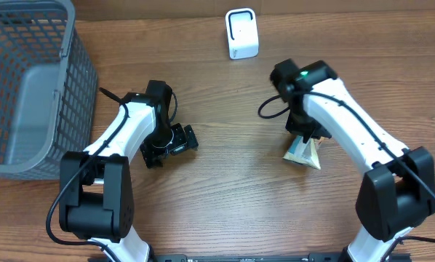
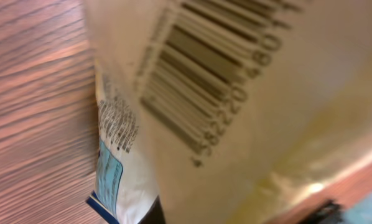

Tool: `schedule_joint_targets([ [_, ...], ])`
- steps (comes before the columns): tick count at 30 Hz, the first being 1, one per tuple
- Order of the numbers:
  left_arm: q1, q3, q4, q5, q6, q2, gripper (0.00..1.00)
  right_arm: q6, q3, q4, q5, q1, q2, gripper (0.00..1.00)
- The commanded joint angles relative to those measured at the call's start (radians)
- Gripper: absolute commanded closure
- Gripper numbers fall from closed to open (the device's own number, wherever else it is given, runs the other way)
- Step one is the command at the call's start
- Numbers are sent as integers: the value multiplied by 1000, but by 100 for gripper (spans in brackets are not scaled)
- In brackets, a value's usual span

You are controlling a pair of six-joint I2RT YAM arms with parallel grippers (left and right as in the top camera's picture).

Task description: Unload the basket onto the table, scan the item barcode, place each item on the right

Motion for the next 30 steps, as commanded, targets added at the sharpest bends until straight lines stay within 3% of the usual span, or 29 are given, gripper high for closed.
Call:
schedule_joint_targets([
  [1,-7,-2,1,-6,19,-7,0,87,-3,-60,176,20,26,96],
  [6,-7,-2,9,-6,19,-7,0,150,-8,-217,193,21,145,96],
  [15,-7,-2,27,-6,19,-7,0,108,-24,-217,99,30,214,96],
  [22,-7,-2,45,-6,19,-7,0,108,-21,-200,4,143,214,76],
  [30,-7,-2,38,20,22,-7,0,105,45,-127,-109,271,214,75],
])
